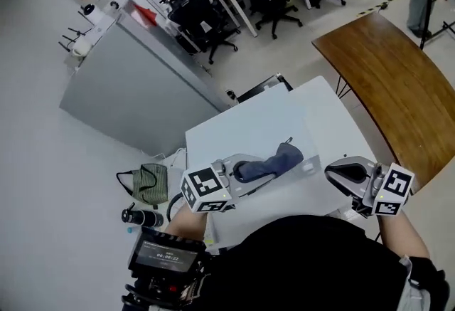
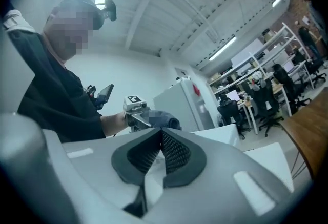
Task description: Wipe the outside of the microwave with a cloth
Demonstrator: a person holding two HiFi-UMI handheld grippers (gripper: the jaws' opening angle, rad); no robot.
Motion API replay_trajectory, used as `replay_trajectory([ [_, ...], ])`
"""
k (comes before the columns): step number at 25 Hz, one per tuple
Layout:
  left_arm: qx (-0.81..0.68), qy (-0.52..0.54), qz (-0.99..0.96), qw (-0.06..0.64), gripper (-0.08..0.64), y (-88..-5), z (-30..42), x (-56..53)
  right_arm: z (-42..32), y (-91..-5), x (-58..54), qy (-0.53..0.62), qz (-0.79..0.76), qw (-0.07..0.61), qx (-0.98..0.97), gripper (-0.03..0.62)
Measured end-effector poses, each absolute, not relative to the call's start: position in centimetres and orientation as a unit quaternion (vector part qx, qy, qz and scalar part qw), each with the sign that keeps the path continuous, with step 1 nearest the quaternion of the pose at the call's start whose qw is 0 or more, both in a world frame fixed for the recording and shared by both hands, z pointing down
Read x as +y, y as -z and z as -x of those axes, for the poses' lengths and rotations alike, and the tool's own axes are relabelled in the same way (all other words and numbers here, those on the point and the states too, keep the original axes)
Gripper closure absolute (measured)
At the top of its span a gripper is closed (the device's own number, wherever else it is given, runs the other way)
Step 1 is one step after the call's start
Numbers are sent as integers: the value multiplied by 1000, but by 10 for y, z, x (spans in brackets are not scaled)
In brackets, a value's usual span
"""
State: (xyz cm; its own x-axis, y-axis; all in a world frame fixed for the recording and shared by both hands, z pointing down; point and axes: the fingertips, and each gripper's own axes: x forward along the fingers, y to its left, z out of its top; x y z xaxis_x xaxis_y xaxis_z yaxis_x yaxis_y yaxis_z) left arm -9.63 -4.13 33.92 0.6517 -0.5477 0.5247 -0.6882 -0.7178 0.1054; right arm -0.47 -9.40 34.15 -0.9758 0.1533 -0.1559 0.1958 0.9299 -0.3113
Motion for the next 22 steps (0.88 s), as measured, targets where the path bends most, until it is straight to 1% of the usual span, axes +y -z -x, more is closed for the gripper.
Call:
replay_trajectory([
  [2,-373,-142,-906,143,505,-331,111,9,26,-332,-51,145,-106,52,982,588],
  [4,-388,-69,-908,142,505,-327,124,64,44,-330,0,144,-111,42,982,588],
  [8,-380,31,-912,149,503,-328,137,161,64,-334,93,179,-111,25,977,588],
  [11,-373,105,-908,160,503,-324,140,210,60,-323,139,172,-106,5,979,588],
  [14,-380,146,-900,157,503,-323,133,246,42,-304,159,155,-93,-1,983,588],
  [17,-398,157,-892,147,503,-323,119,270,20,-293,167,141,-85,6,986,588],
  [22,-443,178,-868,135,503,-325,75,291,-39,-293,170,126,-102,13,987,588],
])
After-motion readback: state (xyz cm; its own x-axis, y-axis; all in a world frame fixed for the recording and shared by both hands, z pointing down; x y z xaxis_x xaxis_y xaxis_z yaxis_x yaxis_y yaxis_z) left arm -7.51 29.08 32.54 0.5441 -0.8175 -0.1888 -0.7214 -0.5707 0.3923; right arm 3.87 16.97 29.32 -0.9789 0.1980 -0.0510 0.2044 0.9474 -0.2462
